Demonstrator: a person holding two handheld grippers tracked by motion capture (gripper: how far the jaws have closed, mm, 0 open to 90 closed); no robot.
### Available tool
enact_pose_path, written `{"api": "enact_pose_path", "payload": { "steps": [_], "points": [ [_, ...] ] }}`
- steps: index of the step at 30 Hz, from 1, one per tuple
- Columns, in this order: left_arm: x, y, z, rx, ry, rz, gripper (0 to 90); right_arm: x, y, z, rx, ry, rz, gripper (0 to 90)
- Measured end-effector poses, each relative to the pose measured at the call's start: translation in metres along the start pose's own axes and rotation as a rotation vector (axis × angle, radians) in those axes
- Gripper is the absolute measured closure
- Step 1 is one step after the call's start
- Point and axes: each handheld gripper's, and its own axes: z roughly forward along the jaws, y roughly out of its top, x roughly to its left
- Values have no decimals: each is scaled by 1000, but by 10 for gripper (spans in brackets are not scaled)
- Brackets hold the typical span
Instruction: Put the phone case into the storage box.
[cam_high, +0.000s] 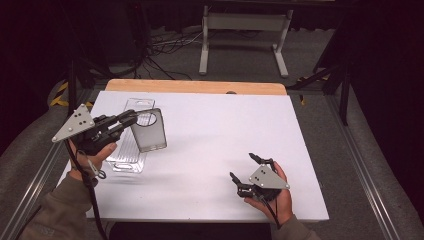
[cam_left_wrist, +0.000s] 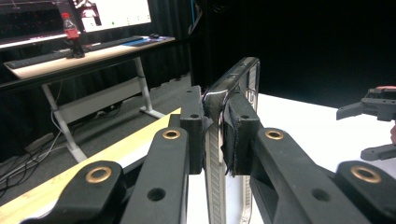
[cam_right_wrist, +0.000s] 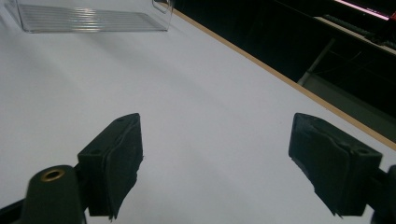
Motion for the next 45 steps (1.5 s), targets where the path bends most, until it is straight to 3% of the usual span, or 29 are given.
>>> {"api": "enact_pose_path", "payload": {
  "steps": [33, 45],
  "points": [
    [22, -3, -21, -17, 86, 3, 800, -1, 0, 0, -2, -2, -2, 184],
    [38, -7, -34, -34, 146, -7, 800, -2, 0, 0, -4, -1, 3, 184]
  ]
}}
